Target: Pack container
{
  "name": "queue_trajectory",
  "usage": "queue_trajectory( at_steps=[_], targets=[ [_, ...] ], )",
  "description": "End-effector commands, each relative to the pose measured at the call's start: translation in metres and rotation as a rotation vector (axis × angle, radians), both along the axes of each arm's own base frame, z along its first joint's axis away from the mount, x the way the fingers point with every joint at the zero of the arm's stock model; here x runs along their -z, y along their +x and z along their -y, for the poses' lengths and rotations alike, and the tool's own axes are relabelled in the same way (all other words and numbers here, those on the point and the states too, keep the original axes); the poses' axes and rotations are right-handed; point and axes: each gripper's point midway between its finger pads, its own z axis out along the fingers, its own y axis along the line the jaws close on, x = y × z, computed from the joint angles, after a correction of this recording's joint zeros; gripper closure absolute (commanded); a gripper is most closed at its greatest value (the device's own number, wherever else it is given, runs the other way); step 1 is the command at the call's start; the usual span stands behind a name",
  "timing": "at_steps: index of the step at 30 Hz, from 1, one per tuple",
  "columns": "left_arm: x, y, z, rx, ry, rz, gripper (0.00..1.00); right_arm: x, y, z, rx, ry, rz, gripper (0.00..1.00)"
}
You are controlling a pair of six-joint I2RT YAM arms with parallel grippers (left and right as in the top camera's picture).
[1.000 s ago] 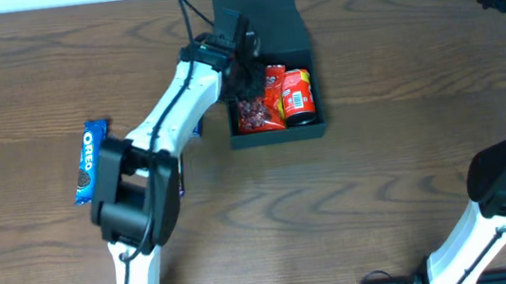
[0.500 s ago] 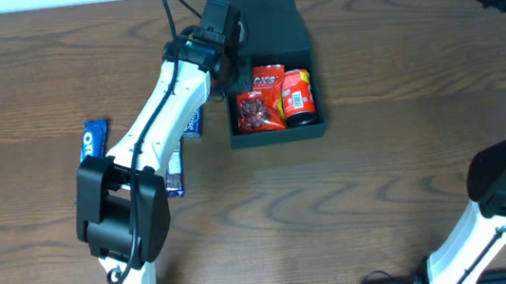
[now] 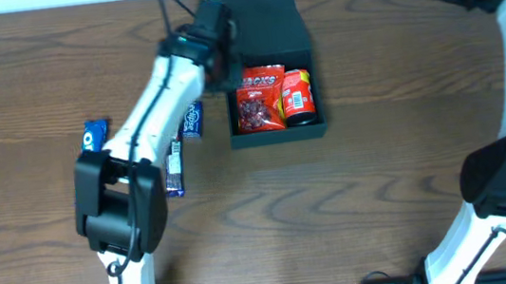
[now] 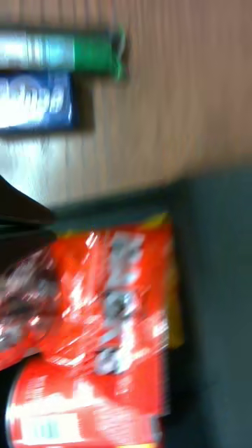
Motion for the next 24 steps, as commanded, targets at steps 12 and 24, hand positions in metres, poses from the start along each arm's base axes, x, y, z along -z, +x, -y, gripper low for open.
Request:
queue_trajectory(
  at_steps=[12, 24],
  targets=[
    [-0.041, 0.028, -0.162, -0.393, -0.129, 0.002, 0.94, 0.088, -0.043, -0.239, -0.771, 0.053, -0.233, 0.99],
    [-0.041, 0.028, -0.180, -0.376, -0.105, 0.013, 0.94, 0.152, -0.085, -0.326, -1.021, 0.016, -0.367, 0.99]
  ],
)
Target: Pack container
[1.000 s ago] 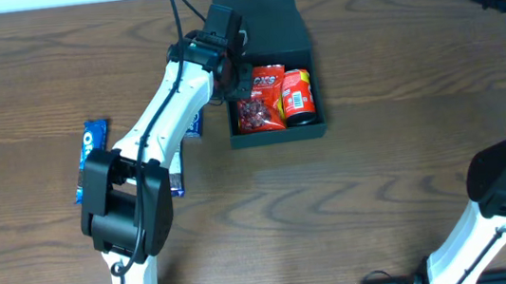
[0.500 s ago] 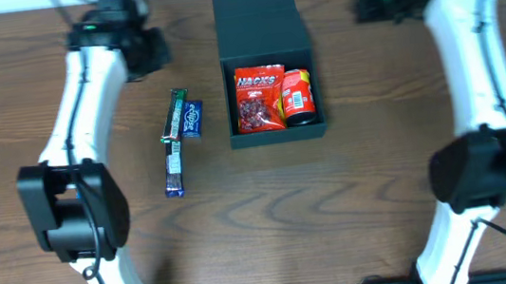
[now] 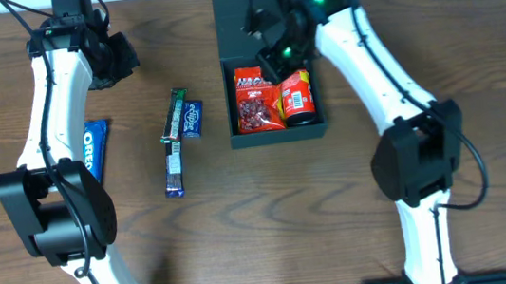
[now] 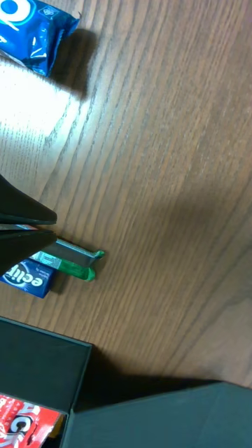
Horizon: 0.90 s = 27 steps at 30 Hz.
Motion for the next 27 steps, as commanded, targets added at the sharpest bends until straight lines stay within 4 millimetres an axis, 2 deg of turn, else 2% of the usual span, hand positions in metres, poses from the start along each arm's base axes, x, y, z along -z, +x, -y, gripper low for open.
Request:
queue_trajectory(
  at_steps=[1, 4, 8, 17, 22, 27],
  targets=[
    [-0.015, 0.001, 0.001, 0.029, 0.007, 0.037, 0.94, 0.031, -0.010, -0.018, -0.064, -0.014, -0.056, 0.99],
    [-0.015, 0.000, 0.001, 0.037, 0.010, 0.035, 0.94, 0.046, -0.016, -0.031, -0.092, -0.022, -0.073, 0.99],
    [-0.015, 0.000, 0.001, 0.039, 0.011, 0.034, 0.94, 0.053, -0.014, -0.041, -0.096, -0.015, -0.061, 0.99],
    [-0.015, 0.000, 0.001, 0.039, 0.011, 0.033, 0.94, 0.091, -0.015, -0.043, -0.070, -0.033, -0.133, 0.98],
    [-0.015, -0.001, 0.001, 0.039, 0.011, 0.031, 0.94, 0.104, -0.003, -0.019, 0.054, -0.178, -0.108, 0.99],
    [-0.015, -0.001, 0.001, 0.039, 0.011, 0.032, 0.94, 0.107, 0.001, -0.004, 0.124, -0.252, -0.099, 0.99]
  ],
)
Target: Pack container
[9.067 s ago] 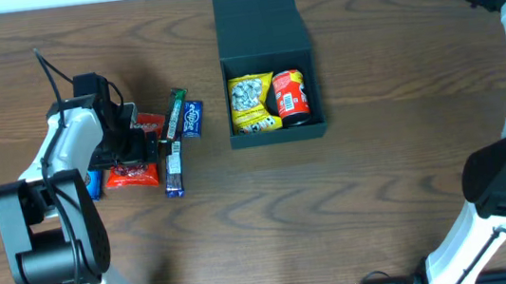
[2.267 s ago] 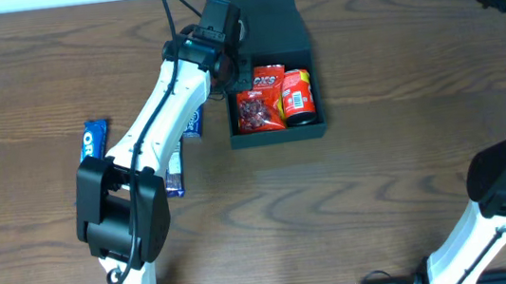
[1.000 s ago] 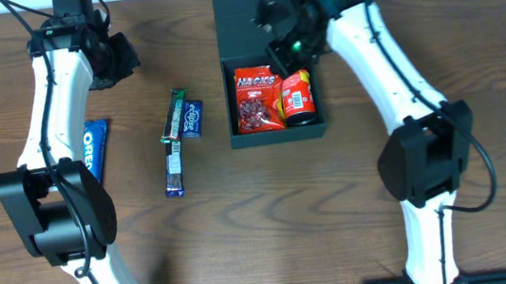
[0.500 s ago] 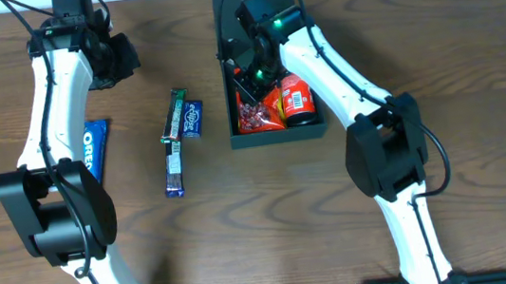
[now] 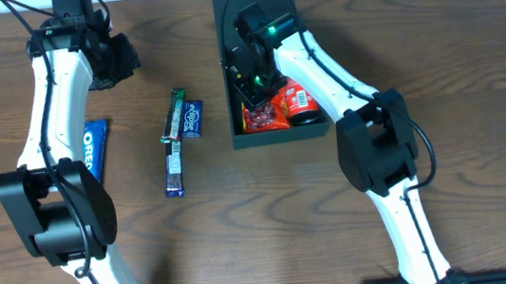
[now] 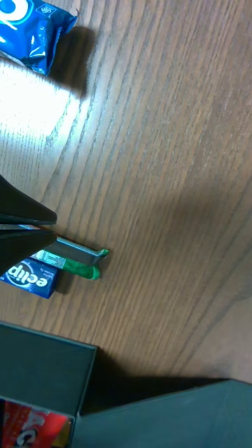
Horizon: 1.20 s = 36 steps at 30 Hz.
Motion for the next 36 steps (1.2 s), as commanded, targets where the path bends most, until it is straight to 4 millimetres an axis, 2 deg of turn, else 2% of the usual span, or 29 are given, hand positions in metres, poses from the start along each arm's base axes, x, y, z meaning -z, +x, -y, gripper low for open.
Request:
queue_trajectory(
  at_steps=[1, 4, 8, 13, 15, 21, 30, 34, 36],
  targets=[
    [-0.015, 0.001, -0.001, 0.015, 0.009, 0.035, 0.94, 0.015, 0.008, 0.023, 0.079, -0.132, 0.018, 0.99],
    [-0.015, 0.001, -0.001, 0.015, 0.009, 0.035, 0.94, 0.015, 0.008, 0.022, 0.077, -0.126, 0.018, 0.99],
    [-0.015, 0.001, -0.001, 0.015, 0.009, 0.035, 0.94, 0.010, 0.002, 0.009, 0.068, -0.053, -0.015, 0.99],
    [-0.015, 0.001, -0.001, 0.021, 0.012, 0.036, 0.94, -0.012, 0.005, -0.011, 0.054, 0.075, -0.016, 0.99],
    [-0.015, 0.001, -0.001, 0.021, 0.012, 0.036, 0.94, -0.018, 0.009, -0.013, 0.049, 0.085, 0.000, 0.99],
    [-0.015, 0.000, -0.001, 0.021, 0.012, 0.033, 0.94, -0.028, 0.001, -0.035, 0.004, 0.204, -0.035, 0.99],
    [-0.013, -0.003, -0.001, 0.022, 0.012, 0.019, 0.94, -0.034, 0.003, -0.050, 0.048, 0.270, -0.050, 0.98],
    [-0.012, -0.005, 0.000, 0.033, 0.016, 0.011, 0.94, -0.035, 0.004, -0.051, 0.047, 0.271, -0.045, 0.99],
    [-0.011, -0.007, 0.001, 0.070, 0.031, 0.005, 0.94, -0.043, 0.006, -0.050, 0.049, 0.275, -0.037, 0.98]
  ],
)
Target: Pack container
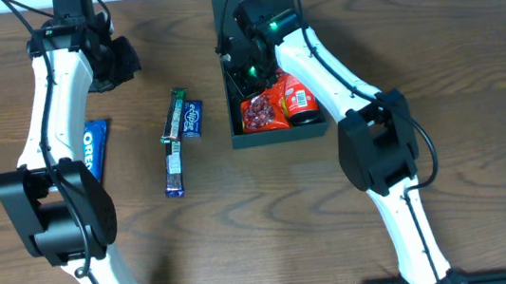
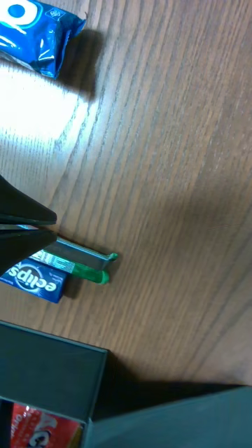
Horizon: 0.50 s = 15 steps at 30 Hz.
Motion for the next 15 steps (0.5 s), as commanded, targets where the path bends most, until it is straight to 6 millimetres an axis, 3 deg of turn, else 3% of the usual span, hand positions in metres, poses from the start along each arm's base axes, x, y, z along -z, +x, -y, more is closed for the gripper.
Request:
queue_trajectory(
  at_steps=[1, 5, 12, 15],
  targets=[
    [-0.013, -0.002, 0.001, 0.062, 0.029, 0.028, 0.94, -0.021, 0.003, -0.011, -0.001, 0.056, 0.007, 0.99],
    [-0.006, -0.006, 0.006, 0.107, 0.053, 0.014, 0.94, -0.055, 0.018, 0.002, 0.029, 0.024, 0.090, 0.99],
    [0.018, -0.013, 0.022, 0.154, 0.090, -0.039, 0.94, -0.144, 0.050, 0.049, 0.085, 0.052, 0.313, 0.97],
    [0.035, -0.016, 0.035, 0.261, 0.121, -0.057, 0.74, -0.165, 0.061, 0.084, 0.129, 0.050, 0.363, 0.55]
  ],
)
